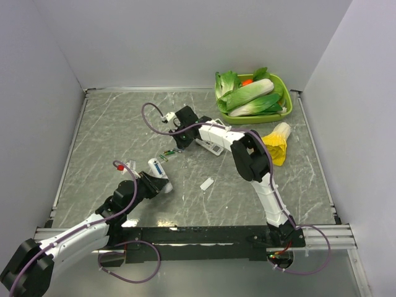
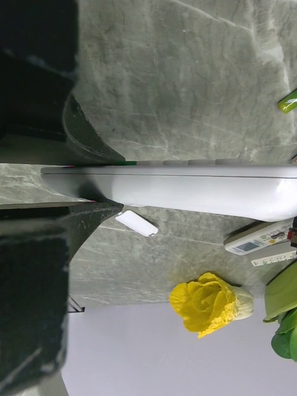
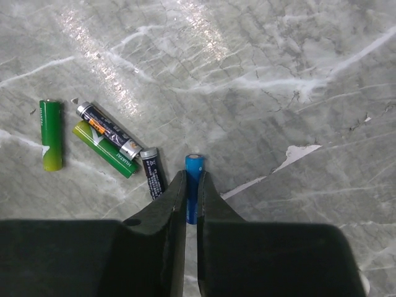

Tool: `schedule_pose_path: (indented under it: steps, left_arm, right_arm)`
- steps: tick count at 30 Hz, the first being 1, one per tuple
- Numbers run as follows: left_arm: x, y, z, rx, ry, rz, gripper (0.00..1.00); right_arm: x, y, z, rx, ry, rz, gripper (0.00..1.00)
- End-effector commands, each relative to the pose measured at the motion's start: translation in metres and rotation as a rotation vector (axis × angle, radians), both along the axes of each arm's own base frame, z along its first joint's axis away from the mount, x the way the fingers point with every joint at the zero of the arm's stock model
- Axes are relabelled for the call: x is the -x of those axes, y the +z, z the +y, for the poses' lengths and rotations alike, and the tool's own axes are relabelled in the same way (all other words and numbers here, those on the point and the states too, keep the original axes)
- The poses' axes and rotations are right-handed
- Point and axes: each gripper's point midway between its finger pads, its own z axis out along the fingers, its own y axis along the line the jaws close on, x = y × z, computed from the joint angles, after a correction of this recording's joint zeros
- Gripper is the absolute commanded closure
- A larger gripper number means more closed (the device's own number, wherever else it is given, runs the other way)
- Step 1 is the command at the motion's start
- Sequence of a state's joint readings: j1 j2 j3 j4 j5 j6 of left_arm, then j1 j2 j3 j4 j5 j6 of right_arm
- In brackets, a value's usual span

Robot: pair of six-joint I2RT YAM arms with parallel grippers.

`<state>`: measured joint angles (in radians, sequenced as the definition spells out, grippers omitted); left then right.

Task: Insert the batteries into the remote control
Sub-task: Move the battery to the center of the board.

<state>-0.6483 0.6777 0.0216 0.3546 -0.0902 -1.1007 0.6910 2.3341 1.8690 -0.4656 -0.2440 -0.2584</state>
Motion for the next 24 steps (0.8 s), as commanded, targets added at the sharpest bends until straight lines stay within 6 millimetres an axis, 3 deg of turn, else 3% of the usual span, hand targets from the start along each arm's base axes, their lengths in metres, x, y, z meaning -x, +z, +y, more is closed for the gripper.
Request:
schedule_pose_path:
  steps: [1, 3, 4, 6, 7, 9, 10, 11, 13, 17, 24]
  left_arm:
    - [0.004, -0.002, 0.0, 0.025, -0.015, -0.027, 0.99]
    - [0.004, 0.001, 0.001, 0.025, -0.016, -0.032, 0.99]
    - [0.004, 0.002, 0.001, 0.024, -0.017, -0.036, 0.99]
    - [0.004, 0.006, 0.001, 0.029, -0.018, -0.047, 0.99]
    - [0.005, 0.007, 0.001, 0.028, -0.018, -0.046, 0.99]
    - [0.005, 0.011, 0.001, 0.038, -0.019, -0.059, 0.99]
    - [0.006, 0.011, 0.002, 0.036, -0.019, -0.056, 0.99]
    - [0.006, 0.015, 0.002, 0.045, -0.021, -0.068, 0.99]
    - [0.007, 0.015, 0.003, 0.04, -0.022, -0.069, 0.99]
    - [0.011, 0.017, 0.002, 0.044, -0.038, -0.072, 0.99]
    - [0.016, 0.02, 0.0, 0.059, -0.061, -0.071, 0.99]
  right_arm:
    - [-0.004, 0.019, -0.02, 0.022, -0.07, -0.063, 0.96]
    - [-0.002, 0.022, -0.032, 0.027, -0.113, -0.074, 0.97]
    - [-0.001, 0.04, -0.036, 0.01, -0.128, -0.102, 0.97]
    - [0.01, 0.039, -0.05, 0.017, -0.163, -0.092, 0.98]
    - [0.013, 0.057, -0.054, -0.004, -0.175, -0.113, 0.98]
    - [0.031, 0.049, -0.065, 0.001, -0.203, -0.079, 0.98]
    - [0.036, 0.061, -0.069, -0.019, -0.217, -0.088, 0.98]
    - [0.051, 0.048, -0.079, -0.001, -0.225, -0.054, 0.98]
    - [0.062, 0.053, -0.081, -0.03, -0.215, -0.06, 0.97]
    - [0.102, 0.023, -0.087, 0.018, -0.109, -0.012, 0.96]
    - [0.126, 0.002, -0.071, 0.073, 0.075, -0.018, 0.95]
